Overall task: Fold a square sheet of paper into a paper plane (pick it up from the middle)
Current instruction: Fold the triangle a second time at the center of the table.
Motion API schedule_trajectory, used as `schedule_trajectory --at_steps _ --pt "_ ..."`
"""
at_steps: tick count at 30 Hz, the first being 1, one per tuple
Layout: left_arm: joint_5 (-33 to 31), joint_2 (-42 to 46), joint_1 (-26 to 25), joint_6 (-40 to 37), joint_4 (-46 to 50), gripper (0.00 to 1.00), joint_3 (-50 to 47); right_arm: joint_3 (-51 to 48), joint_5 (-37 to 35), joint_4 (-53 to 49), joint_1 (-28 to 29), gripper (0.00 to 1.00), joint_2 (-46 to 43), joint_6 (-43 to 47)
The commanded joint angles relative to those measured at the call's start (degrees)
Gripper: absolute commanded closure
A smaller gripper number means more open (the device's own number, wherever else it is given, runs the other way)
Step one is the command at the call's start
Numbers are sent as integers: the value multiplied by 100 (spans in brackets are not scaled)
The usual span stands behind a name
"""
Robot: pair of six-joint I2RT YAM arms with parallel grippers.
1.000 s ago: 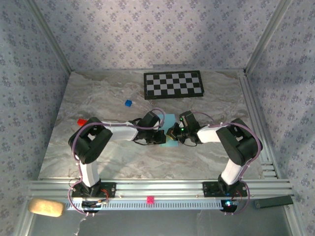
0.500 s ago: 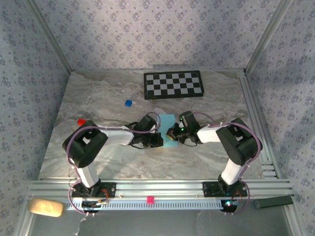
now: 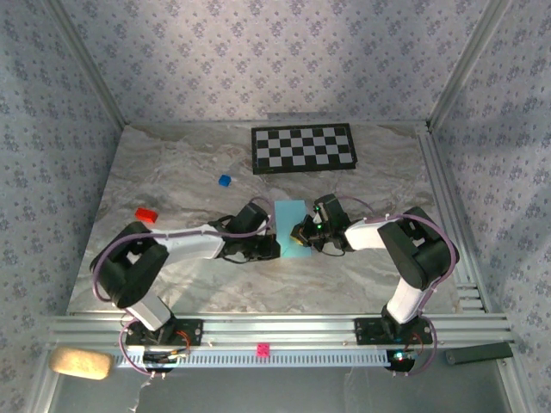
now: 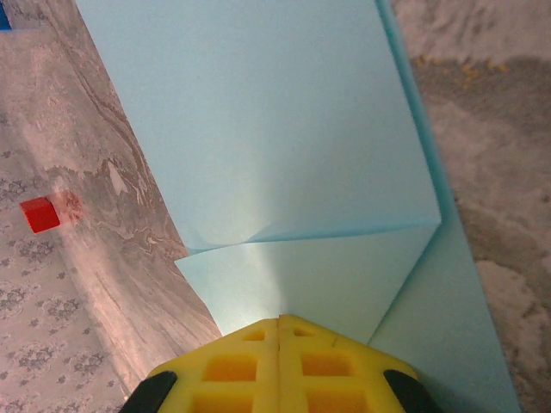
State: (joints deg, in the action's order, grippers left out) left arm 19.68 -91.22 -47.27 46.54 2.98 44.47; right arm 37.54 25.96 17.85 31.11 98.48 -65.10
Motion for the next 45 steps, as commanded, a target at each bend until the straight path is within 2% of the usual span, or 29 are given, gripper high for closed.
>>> schedule_trajectory --at_steps 1,5,12,16,24,33,37,41,45 --pt "-17 92 15 -174 11 92 278 -139 -284 -659 -58 100 231 68" --pt "72 -311 26 -156 -148 92 587 -134 -276 -645 -44 100 225 68" --pt "-154 -1138 45 -191 54 93 1104 -125 -214 -578 -40 100 269 50" --pt "-252 -1387 33 -162 191 95 935 -122 -180 -541 -40 100 274 50" --pt "-326 -1216 -4 -38 137 100 174 -48 -59 -455 -114 98 198 283" --pt "-315 -1264 -25 -109 179 100 316 229 123 -460 -135 96 -294 744" --pt "-322 -1276 -22 -121 222 100 353 333 475 -230 -81 95 -68 803" --pt "-350 -1267 -24 -130 235 100 334 494 405 -659 -80 97 338 871" --pt "-410 -1243 -20 -153 290 100 312 178 279 -466 -515 97 336 721"
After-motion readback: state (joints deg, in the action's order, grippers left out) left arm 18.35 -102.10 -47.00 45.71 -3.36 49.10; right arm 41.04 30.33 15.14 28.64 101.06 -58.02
